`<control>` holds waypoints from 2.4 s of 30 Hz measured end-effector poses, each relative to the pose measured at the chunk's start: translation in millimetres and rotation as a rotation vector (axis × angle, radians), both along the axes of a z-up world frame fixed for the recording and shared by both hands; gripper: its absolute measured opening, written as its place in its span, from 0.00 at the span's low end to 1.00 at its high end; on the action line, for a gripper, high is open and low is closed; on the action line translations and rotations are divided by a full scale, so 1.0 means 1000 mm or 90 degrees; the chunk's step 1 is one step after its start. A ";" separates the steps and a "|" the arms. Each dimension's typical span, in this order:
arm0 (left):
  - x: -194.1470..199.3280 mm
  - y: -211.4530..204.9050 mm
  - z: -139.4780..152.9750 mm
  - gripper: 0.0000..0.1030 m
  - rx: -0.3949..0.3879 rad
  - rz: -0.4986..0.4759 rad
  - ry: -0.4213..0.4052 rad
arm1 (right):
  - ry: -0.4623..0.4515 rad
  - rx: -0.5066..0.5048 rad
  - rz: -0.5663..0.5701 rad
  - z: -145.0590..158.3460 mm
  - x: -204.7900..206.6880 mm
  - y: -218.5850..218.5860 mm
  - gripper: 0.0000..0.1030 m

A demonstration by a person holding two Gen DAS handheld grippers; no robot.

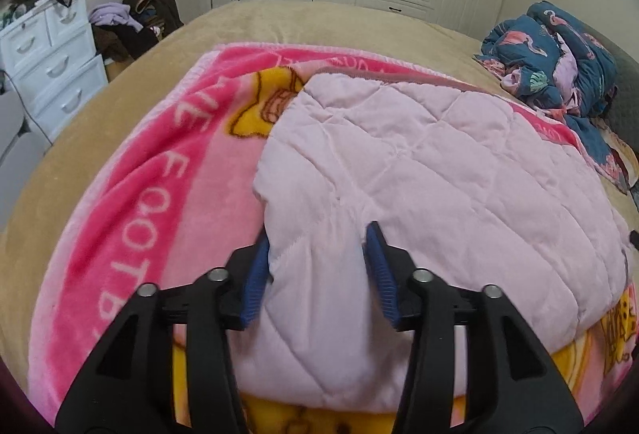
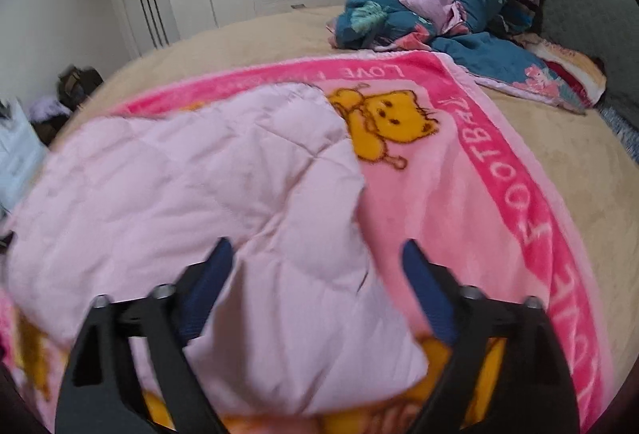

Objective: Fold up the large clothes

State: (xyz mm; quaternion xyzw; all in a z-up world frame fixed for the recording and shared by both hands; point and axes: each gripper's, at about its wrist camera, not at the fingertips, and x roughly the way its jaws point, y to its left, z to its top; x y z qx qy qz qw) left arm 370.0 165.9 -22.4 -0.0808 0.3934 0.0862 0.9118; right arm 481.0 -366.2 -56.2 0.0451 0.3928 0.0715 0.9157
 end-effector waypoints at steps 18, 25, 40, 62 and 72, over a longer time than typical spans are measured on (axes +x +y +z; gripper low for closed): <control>-0.083 -0.018 0.047 0.91 -0.001 -0.009 -0.057 | -0.095 0.078 0.056 0.071 -0.102 0.009 0.96; -0.111 -0.024 0.055 0.91 0.002 -0.008 -0.067 | -0.108 0.091 0.054 0.081 -0.130 0.004 0.96; -0.153 -0.031 0.039 0.91 -0.008 -0.002 -0.042 | -0.101 0.109 0.052 0.078 -0.177 0.000 0.96; -0.120 0.005 -0.034 0.91 -0.186 0.087 0.028 | 0.046 0.257 -0.107 -0.007 -0.138 -0.023 0.96; -0.083 0.018 -0.050 0.91 -0.337 0.137 0.008 | 0.083 0.307 -0.161 -0.033 -0.096 -0.029 0.96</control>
